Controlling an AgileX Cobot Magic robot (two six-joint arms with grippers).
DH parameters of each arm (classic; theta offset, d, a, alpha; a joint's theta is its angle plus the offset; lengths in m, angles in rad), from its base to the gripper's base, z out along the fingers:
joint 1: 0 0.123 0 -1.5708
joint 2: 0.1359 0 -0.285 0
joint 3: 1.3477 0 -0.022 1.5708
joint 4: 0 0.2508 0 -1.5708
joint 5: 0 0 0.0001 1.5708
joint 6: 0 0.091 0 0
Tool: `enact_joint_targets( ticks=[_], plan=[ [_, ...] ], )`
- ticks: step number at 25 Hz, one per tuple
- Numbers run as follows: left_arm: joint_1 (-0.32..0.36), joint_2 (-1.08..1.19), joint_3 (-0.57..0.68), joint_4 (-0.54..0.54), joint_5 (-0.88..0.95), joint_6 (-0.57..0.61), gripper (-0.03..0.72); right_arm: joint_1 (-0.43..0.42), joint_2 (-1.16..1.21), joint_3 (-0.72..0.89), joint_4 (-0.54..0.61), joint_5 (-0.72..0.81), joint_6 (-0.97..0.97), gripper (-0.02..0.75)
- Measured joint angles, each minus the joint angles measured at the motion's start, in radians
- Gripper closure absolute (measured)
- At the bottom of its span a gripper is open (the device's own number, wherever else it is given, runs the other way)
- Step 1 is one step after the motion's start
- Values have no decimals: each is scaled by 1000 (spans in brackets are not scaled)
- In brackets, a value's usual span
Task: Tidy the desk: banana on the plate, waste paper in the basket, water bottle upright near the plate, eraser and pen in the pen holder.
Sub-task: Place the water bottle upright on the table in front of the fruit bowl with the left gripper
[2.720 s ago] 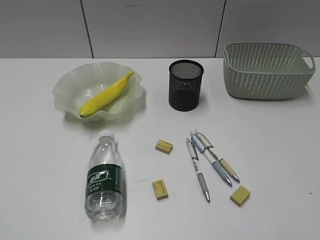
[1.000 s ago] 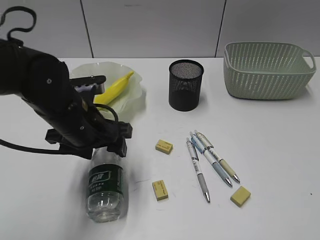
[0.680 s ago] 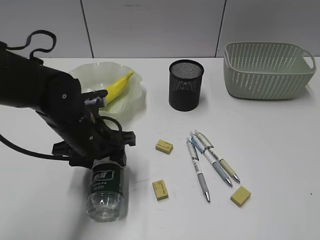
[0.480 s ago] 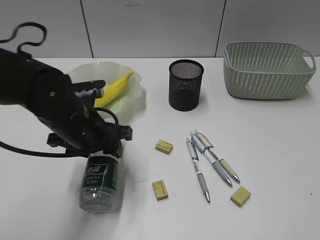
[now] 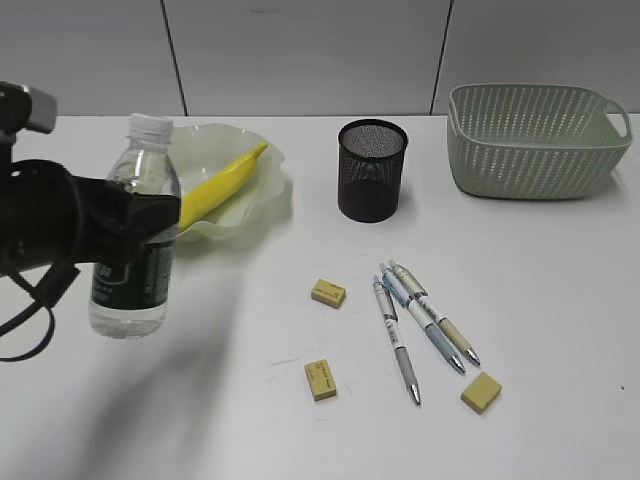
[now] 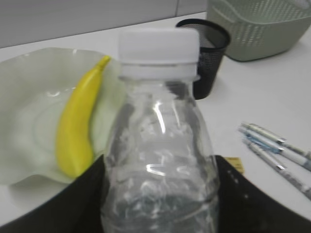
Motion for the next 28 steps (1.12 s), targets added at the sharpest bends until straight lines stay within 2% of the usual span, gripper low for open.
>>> enact_joint_targets(
  ticks=[3,7,10,14,19,23,28],
  plan=[
    [106,28,30,2,-75,16,255,0,0,0,0,0,0,229],
    [177,83,35,3,-263,18,255,0,0,0,0,0,0,229],
    [184,127,36,5,-444,36,255,0,0,0,0,0,0,229],
    [184,184,53,9,-594,89,255,0,0,0,0,0,0,229],
    [184,245,203,-71,-785,234,256,0,0,0,0,0,0,229],
    [185,304,273,-148,-805,334,256,0,0,0,0,-1,0,229],
    [186,385,272,-199,-824,358,256,0,0,0,0,-1,0,229]
  ],
)
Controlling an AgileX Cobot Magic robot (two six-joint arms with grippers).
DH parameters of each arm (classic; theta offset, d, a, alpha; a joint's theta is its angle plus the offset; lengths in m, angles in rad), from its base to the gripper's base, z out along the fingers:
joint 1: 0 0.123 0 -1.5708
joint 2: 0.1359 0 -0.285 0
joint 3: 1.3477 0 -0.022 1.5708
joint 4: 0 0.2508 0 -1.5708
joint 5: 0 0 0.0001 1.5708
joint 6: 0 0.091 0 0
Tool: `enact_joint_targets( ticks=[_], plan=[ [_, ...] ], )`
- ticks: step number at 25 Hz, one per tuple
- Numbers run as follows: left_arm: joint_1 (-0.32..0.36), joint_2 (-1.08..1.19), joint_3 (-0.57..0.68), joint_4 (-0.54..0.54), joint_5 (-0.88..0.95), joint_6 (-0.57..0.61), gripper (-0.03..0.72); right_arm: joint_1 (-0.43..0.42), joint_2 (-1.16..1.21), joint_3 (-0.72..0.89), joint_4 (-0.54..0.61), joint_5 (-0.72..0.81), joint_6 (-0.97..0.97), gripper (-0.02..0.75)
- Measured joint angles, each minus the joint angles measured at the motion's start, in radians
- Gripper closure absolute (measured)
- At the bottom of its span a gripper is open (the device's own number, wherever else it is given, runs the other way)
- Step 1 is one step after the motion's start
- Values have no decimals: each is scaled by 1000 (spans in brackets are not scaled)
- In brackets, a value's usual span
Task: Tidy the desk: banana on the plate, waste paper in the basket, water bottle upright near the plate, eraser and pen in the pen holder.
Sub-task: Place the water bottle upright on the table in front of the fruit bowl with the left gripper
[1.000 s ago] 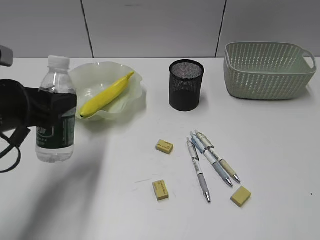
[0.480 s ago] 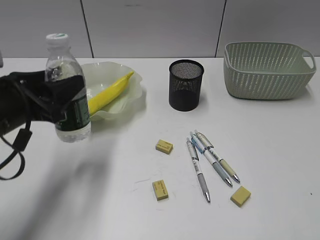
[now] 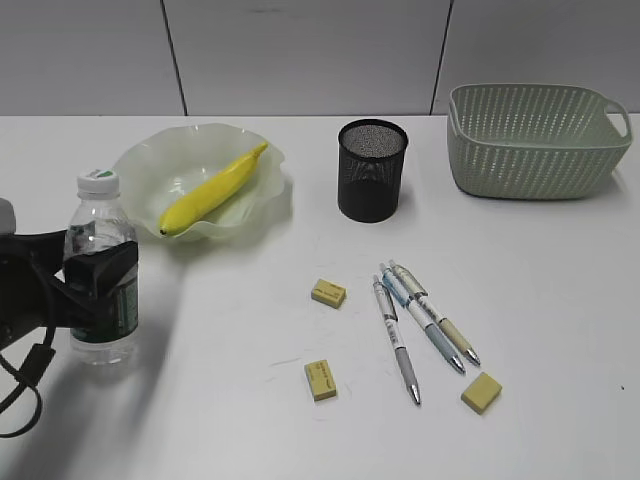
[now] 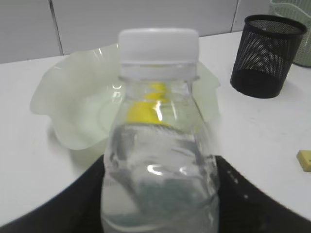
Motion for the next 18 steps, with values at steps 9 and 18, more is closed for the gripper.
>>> enact_joint_targets(
  ticks=[9,18],
  plan=[
    [0,18,-63,95,-1,86,258,0,0,0,0,0,0,229],
    [0,91,-165,230,-14,122,258,0,0,0,0,0,0,229]
  ],
)
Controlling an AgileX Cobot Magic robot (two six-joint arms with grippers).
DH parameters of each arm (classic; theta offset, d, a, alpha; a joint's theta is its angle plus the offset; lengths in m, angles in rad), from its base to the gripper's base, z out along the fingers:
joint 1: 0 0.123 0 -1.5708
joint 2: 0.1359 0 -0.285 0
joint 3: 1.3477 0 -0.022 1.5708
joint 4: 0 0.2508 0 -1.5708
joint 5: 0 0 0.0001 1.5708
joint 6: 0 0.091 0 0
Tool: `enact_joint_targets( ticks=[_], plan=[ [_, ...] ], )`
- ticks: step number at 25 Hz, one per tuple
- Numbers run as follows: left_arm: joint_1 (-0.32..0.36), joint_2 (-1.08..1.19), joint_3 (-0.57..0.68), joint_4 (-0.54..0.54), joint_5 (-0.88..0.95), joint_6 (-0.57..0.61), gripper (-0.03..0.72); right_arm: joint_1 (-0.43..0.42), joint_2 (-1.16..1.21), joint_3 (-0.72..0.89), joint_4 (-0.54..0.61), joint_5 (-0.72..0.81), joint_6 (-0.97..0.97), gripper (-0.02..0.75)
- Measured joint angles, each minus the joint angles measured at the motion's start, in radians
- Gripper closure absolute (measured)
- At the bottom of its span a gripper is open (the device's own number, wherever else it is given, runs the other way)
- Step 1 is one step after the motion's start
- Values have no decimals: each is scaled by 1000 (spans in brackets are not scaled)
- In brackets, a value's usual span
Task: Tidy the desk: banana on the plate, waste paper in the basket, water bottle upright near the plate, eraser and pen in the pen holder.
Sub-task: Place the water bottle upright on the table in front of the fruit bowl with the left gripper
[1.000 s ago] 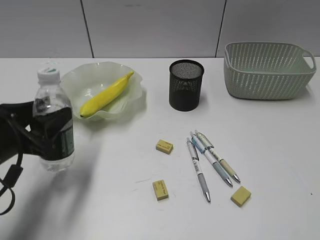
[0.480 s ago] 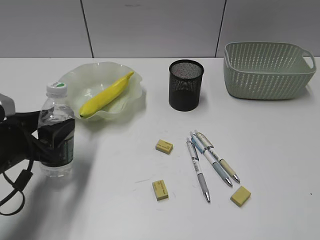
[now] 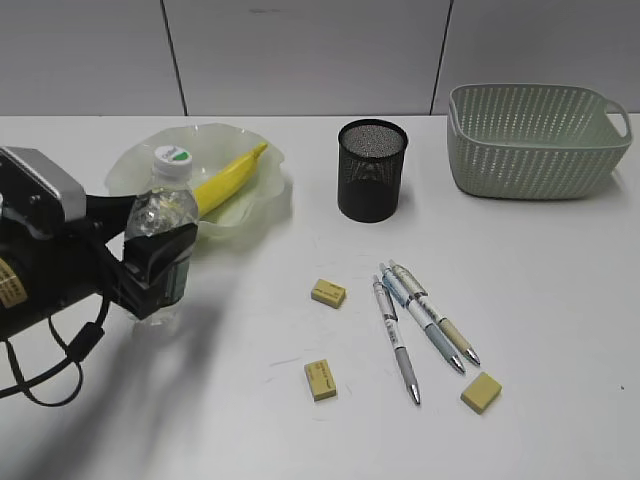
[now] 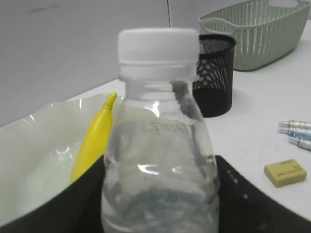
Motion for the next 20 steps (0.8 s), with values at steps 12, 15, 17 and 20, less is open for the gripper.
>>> enact_joint_targets(
  ticks=[12,15,17,20],
  plan=[
    [0,104,-9,64,-78,10,258,0,0,0,0,0,0,229],
    [0,104,-6,63,-80,10,258,0,0,0,0,0,0,229],
    [0,104,2,60,-88,11,258,0,0,0,0,0,0,229],
    [0,104,18,59,-102,11,258,0,0,0,0,0,0,229]
  ],
)
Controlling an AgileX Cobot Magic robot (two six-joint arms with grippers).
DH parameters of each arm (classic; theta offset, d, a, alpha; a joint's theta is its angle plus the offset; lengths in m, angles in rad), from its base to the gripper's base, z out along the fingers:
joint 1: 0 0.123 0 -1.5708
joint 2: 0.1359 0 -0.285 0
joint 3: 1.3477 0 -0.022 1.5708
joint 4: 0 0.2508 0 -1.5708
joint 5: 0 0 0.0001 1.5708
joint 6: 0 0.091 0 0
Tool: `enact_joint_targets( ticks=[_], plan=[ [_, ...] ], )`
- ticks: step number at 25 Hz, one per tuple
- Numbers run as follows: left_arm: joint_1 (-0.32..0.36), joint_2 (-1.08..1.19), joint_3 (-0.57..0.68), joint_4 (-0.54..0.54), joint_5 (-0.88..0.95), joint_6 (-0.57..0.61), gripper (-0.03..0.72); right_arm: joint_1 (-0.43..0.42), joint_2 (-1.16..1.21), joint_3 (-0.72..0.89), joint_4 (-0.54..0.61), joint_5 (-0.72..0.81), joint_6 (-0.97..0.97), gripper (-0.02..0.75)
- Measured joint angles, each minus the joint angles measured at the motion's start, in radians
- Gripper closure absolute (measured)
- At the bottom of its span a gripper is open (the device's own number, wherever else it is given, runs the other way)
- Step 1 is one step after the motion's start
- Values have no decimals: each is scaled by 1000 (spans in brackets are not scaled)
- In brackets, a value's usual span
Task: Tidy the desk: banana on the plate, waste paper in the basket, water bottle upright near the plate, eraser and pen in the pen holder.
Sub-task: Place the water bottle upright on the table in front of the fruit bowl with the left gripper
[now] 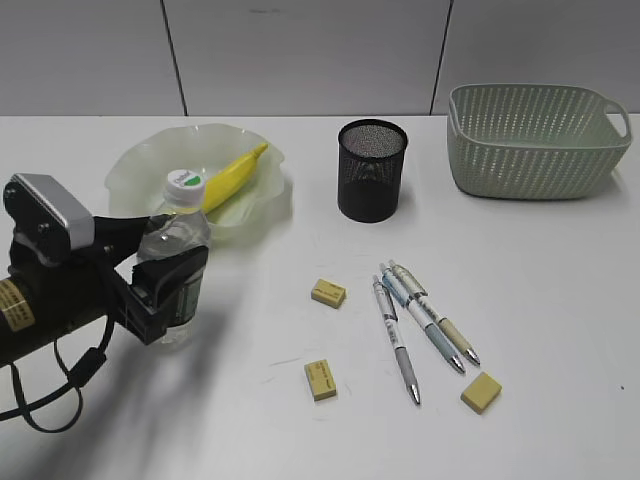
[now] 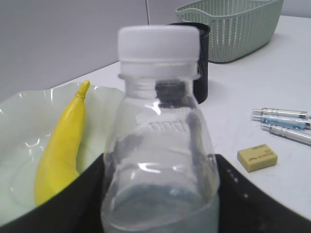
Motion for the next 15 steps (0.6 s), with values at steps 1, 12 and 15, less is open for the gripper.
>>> enact_joint_targets(
  ticks=[1,12,15],
  plan=[
    [0,0,5,-1,-5,0,258,0,0,0,0,0,0,229],
    [0,0,21,-14,-16,-20,258,0,0,0,0,0,0,229],
    [0,0,21,-21,-16,-34,246,0,0,0,0,0,0,229]
  ],
)
